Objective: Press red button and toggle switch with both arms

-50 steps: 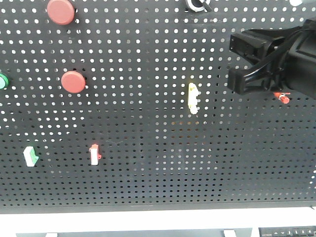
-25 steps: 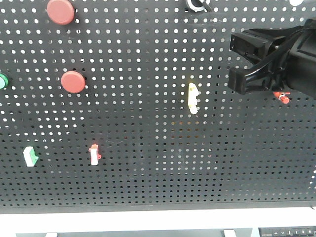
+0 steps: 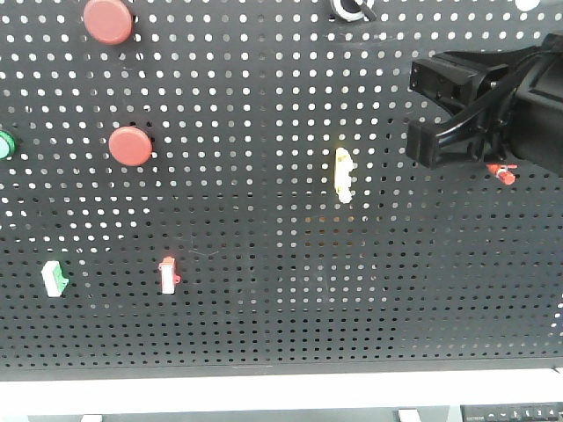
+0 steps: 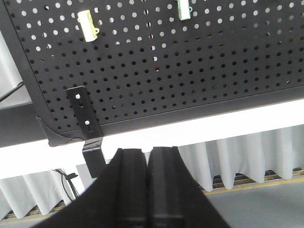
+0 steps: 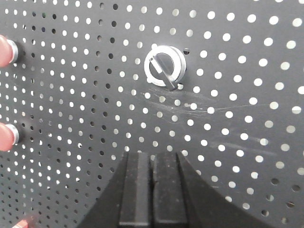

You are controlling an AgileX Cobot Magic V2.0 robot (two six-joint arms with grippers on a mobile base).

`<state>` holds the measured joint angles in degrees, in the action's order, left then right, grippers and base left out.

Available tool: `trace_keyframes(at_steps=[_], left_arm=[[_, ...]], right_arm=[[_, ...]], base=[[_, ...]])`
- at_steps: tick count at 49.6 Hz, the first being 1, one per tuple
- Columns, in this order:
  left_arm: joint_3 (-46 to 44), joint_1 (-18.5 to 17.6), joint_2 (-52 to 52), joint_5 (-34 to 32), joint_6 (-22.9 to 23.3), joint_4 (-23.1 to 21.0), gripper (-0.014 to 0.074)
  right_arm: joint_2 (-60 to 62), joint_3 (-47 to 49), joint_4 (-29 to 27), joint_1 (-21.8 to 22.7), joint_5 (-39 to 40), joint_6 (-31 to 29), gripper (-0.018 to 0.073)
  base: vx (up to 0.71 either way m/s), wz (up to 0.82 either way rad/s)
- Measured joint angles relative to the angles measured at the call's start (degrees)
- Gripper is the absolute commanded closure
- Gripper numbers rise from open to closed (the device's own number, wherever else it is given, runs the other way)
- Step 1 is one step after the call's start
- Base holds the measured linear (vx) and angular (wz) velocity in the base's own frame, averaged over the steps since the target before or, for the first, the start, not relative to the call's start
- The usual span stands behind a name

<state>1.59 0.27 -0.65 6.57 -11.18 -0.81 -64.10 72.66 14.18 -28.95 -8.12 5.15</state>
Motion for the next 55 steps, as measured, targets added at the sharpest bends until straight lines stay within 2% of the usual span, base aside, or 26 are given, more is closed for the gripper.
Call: trace_keyframes(at_steps=[4,8,21,26,41,46,55], left_arm=[[0.0,0.0,0.0,0.0,0.0,0.0,0.0595],[0.0,0.0,0.0,0.04,0.0,0.0,0.0595],[0.0,0.0,0.0,0.23,0.0,0.0,0.0595],[0.0,0.0,0.0,0.23,0.0,0.0,0.0595],[0.0,0.0,0.0,0.26,0.0,0.0,0.0595],[0.0,0.0,0.0,0.37,0.0,0.0,0.0595],[0.0,0.0,-0.04,0.38,0.0,0.0,0.0595]], right_arm=[[2.22,-2.97,0.0,0.22,0.05,-1.34,0.0562],[7.32,-9.2,-0.11,2.3,0.16,-3.35,0.0562],[28.24,-35.11,-2.43,18.62,0.39,0.14,0.0562],[35.88,-45.82,-2.43,22.36,0.34,0.87,0.0562],[56.46,-72.53,-2.49,23.56,-0.22,1.17,0.0562],[63.01,-74.33,-2.66,23.67,-1.83,1.17,0.0562],[64.67,-74.4,-3.7,24.31,-3.34,1.17,0.0562]], base=[[0.0,0.0],[0.0,0.0],[0.0,0.0],[0.0,0.0],[0.0,0.0],[0.0,0.0],[0.0,0.0]])
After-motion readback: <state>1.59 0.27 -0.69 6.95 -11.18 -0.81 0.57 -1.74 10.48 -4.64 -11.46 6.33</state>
